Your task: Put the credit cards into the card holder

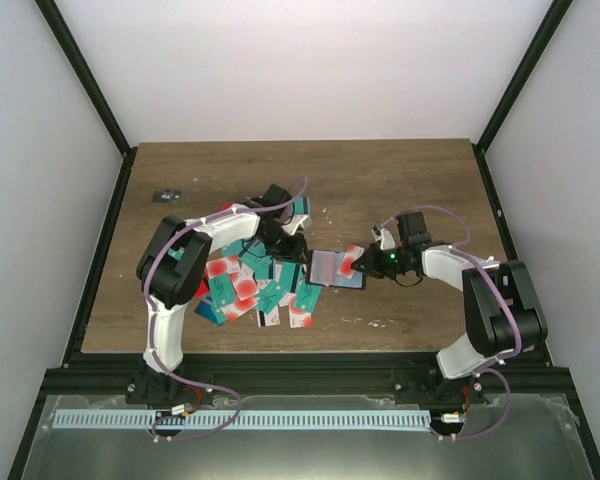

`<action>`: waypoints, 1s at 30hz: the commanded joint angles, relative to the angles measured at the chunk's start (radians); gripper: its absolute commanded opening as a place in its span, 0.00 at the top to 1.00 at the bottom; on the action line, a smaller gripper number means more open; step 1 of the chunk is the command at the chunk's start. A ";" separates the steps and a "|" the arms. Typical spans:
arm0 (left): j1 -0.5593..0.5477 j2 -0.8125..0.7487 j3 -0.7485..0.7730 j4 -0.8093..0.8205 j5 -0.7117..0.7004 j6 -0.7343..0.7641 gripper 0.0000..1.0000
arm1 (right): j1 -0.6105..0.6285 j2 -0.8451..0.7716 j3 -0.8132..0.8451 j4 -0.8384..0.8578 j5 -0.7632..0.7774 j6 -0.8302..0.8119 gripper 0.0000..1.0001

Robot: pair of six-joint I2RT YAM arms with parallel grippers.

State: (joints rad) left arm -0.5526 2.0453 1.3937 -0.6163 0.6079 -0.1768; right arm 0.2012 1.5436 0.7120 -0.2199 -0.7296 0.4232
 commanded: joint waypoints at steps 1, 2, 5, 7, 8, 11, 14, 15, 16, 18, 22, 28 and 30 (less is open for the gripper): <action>-0.012 -0.016 0.048 -0.035 -0.031 0.047 0.73 | -0.045 -0.064 0.028 -0.037 0.043 -0.018 0.99; -0.014 -0.019 0.053 -0.038 -0.031 0.048 0.73 | -0.053 -0.075 0.024 -0.048 0.047 -0.024 0.99; -0.026 -0.023 0.073 -0.045 -0.037 0.049 0.73 | -0.067 -0.097 0.011 -0.076 0.058 -0.034 0.99; -0.033 -0.023 0.087 -0.048 -0.037 0.048 0.73 | -0.070 -0.107 0.001 -0.080 0.058 -0.035 0.99; -0.038 -0.022 0.095 -0.048 -0.029 0.047 0.73 | -0.071 -0.111 -0.005 -0.078 0.056 -0.034 0.99; -0.044 -0.022 0.106 -0.018 0.027 0.037 0.71 | -0.072 -0.115 -0.019 -0.068 0.030 -0.036 0.99; -0.044 -0.029 0.105 0.032 0.141 0.025 0.64 | -0.072 -0.116 -0.026 -0.041 -0.067 -0.045 0.99; -0.044 -0.035 0.105 0.052 0.179 0.022 0.63 | -0.072 -0.123 -0.029 -0.021 -0.105 -0.046 0.99; -0.044 -0.041 0.102 0.069 0.219 0.022 0.60 | -0.072 -0.127 -0.028 -0.010 -0.136 -0.046 0.99; -0.044 -0.054 0.096 0.099 0.278 0.025 0.55 | -0.072 -0.136 -0.021 0.008 -0.198 -0.049 0.99; -0.041 -0.059 0.085 0.116 0.345 0.040 0.53 | -0.072 -0.163 -0.009 0.036 -0.285 -0.062 0.99; -0.041 -0.086 0.052 0.207 0.459 -0.005 0.53 | -0.072 -0.196 -0.015 0.092 -0.397 -0.043 0.99; -0.041 -0.091 0.051 0.228 0.501 -0.016 0.54 | -0.072 -0.202 -0.019 0.110 -0.426 -0.030 0.99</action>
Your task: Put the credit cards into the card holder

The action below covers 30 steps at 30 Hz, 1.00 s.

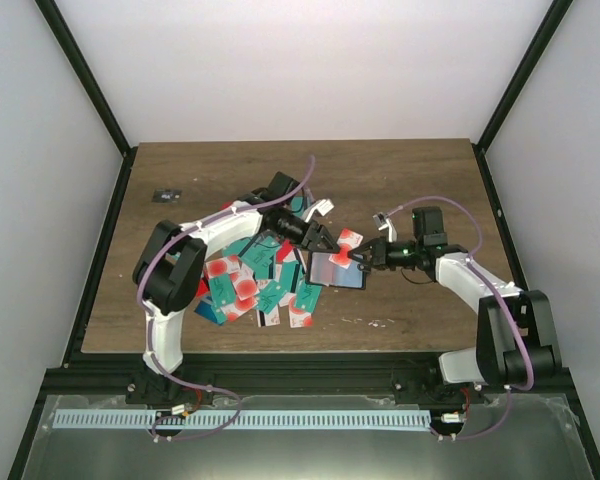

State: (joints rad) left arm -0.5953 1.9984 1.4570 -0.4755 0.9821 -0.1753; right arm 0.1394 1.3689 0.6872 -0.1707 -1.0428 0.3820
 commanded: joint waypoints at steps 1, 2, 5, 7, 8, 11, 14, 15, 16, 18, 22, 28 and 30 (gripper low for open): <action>0.002 -0.044 -0.011 0.091 0.141 -0.019 0.56 | -0.011 -0.029 0.005 0.069 -0.122 0.017 0.99; 0.002 -0.043 -0.011 0.092 0.149 -0.019 0.59 | -0.011 -0.034 0.004 0.078 -0.129 0.022 0.99; 0.002 -0.042 -0.011 0.090 0.163 -0.014 0.67 | -0.011 -0.039 0.003 0.094 -0.142 0.036 0.99; 0.002 -0.042 -0.011 0.087 0.172 -0.011 0.73 | -0.011 -0.040 0.004 0.098 -0.145 0.038 0.99; 0.001 -0.042 -0.013 0.088 0.178 -0.011 0.78 | -0.011 -0.040 0.002 0.103 -0.151 0.042 0.99; 0.002 -0.040 -0.014 0.087 0.182 -0.010 0.90 | -0.011 -0.043 -0.005 0.108 -0.155 0.045 0.99; 0.002 -0.037 -0.013 0.086 0.169 -0.015 0.93 | -0.011 -0.048 -0.009 0.093 -0.126 0.041 0.99; 0.002 -0.036 -0.012 0.084 0.151 -0.018 0.81 | -0.011 -0.049 -0.007 0.082 -0.102 0.039 0.99; 0.002 -0.033 -0.009 0.072 0.107 -0.020 0.63 | -0.011 -0.051 -0.003 0.056 -0.052 0.034 0.99; 0.002 -0.013 0.015 0.009 -0.046 -0.008 0.49 | -0.011 -0.049 0.013 -0.050 0.099 0.023 0.99; 0.002 0.047 0.068 -0.114 -0.296 0.020 0.49 | -0.011 -0.045 0.005 -0.140 0.268 0.029 0.99; -0.008 0.081 0.107 -0.123 -0.313 0.032 0.52 | -0.011 -0.019 0.000 -0.207 0.354 0.018 0.99; -0.012 0.095 0.128 -0.148 -0.391 0.031 0.58 | -0.009 -0.009 0.013 -0.228 0.395 0.014 0.99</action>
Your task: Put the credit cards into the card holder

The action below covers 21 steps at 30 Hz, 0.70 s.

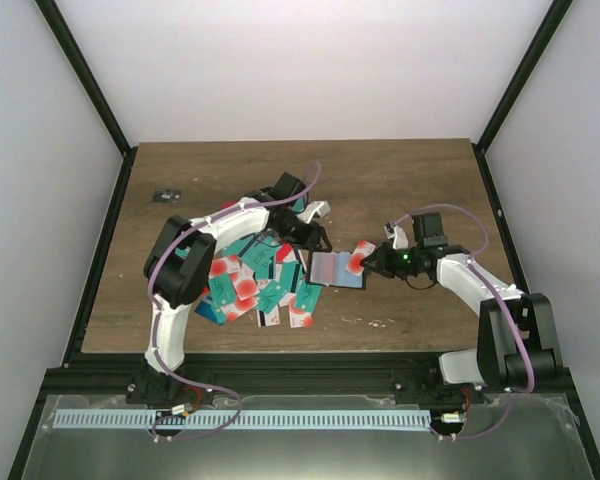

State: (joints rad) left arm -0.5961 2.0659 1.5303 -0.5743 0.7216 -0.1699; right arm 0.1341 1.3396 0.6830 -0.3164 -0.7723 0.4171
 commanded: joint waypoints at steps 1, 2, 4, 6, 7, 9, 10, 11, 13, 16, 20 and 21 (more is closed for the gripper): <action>-0.011 0.034 0.061 -0.063 -0.173 0.022 0.62 | -0.004 0.028 0.022 -0.089 0.140 -0.022 0.99; -0.011 0.038 0.063 -0.074 -0.217 0.020 0.66 | -0.003 0.036 0.028 -0.094 0.152 -0.025 0.99; -0.011 0.039 0.060 -0.092 -0.298 0.017 0.73 | 0.006 0.057 0.045 -0.111 0.195 -0.026 0.99; -0.011 0.038 0.051 -0.106 -0.366 0.014 0.78 | 0.016 0.073 0.054 -0.110 0.217 -0.030 0.99; -0.011 0.037 0.045 -0.110 -0.392 0.011 0.79 | 0.020 0.080 0.059 -0.108 0.225 -0.031 0.99; -0.011 0.036 0.031 -0.112 -0.415 0.012 0.81 | 0.027 0.101 0.068 -0.102 0.231 -0.034 0.99; -0.011 0.035 0.023 -0.110 -0.419 0.012 0.81 | 0.032 0.110 0.075 -0.100 0.236 -0.035 0.99; -0.011 0.034 0.015 -0.108 -0.425 0.010 0.81 | 0.035 0.120 0.082 -0.098 0.241 -0.034 0.99; -0.010 0.031 0.000 -0.106 -0.440 0.009 0.82 | 0.039 0.137 0.089 -0.090 0.238 -0.036 0.99; -0.011 0.035 -0.021 -0.104 -0.444 0.017 0.83 | 0.042 0.163 0.093 -0.063 0.202 -0.034 0.99; -0.011 0.043 -0.053 -0.093 -0.430 0.021 0.84 | 0.047 0.194 0.093 -0.032 0.164 -0.024 0.99; -0.011 0.045 -0.062 -0.088 -0.425 0.021 0.85 | 0.048 0.201 0.093 -0.026 0.156 -0.023 0.99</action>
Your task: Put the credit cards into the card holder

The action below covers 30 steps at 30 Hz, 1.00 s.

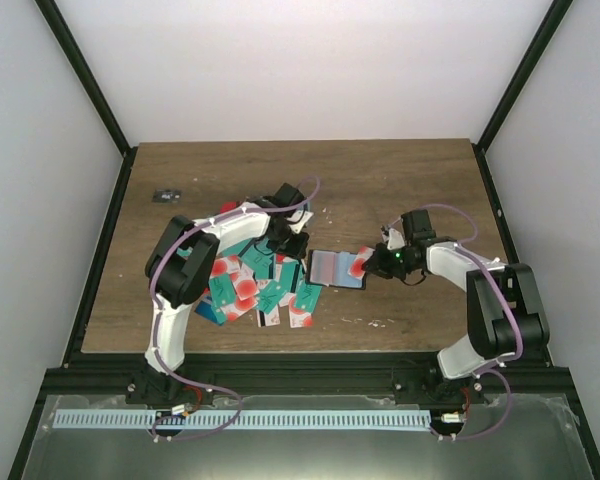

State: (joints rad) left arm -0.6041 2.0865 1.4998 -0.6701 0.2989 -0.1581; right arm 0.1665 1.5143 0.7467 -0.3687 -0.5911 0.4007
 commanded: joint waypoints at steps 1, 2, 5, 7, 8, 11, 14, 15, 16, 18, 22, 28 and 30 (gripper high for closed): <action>-0.003 0.025 -0.040 0.013 0.005 0.009 0.85 | 0.016 0.033 0.029 0.034 -0.040 -0.008 0.99; -0.003 0.027 -0.047 0.016 0.012 0.008 0.85 | 0.016 0.037 0.028 0.043 -0.057 -0.007 0.99; -0.003 0.030 -0.064 0.026 0.021 0.006 0.85 | 0.016 0.043 0.026 0.072 -0.111 -0.003 0.99; -0.003 0.031 -0.070 0.028 0.026 0.005 0.85 | 0.016 0.037 0.029 0.082 -0.131 0.002 0.99; -0.003 0.032 -0.071 0.029 0.030 0.005 0.86 | 0.017 0.033 0.032 0.084 -0.147 0.003 0.99; -0.003 0.033 -0.072 0.033 0.041 0.002 0.86 | 0.021 0.030 0.035 0.102 -0.197 0.014 0.99; -0.003 0.034 -0.074 0.037 0.052 -0.001 0.86 | 0.044 0.039 0.037 0.132 -0.227 0.033 0.99; -0.003 0.035 -0.073 0.037 0.054 -0.001 0.86 | 0.056 0.044 0.040 0.140 -0.229 0.042 0.99; -0.003 0.035 -0.073 0.038 0.056 -0.002 0.86 | 0.070 0.052 0.043 0.148 -0.230 0.048 0.99; -0.003 0.036 -0.075 0.037 0.061 -0.003 0.86 | 0.093 0.070 0.051 0.162 -0.227 0.060 0.99; -0.003 0.031 -0.079 0.034 0.065 -0.001 0.86 | 0.120 0.115 0.073 0.168 -0.212 0.072 0.99; -0.002 0.011 -0.083 0.029 0.068 -0.003 0.86 | 0.121 0.142 0.130 0.147 -0.215 0.072 0.99; -0.002 0.005 -0.089 0.033 0.073 -0.003 0.86 | 0.124 0.135 0.158 0.160 -0.267 0.073 0.99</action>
State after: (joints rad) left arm -0.6029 2.0895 1.4448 -0.6136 0.3672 -0.1570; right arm 0.2825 1.6619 0.8272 -0.2268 -0.7937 0.4690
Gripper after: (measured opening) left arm 0.138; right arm 0.024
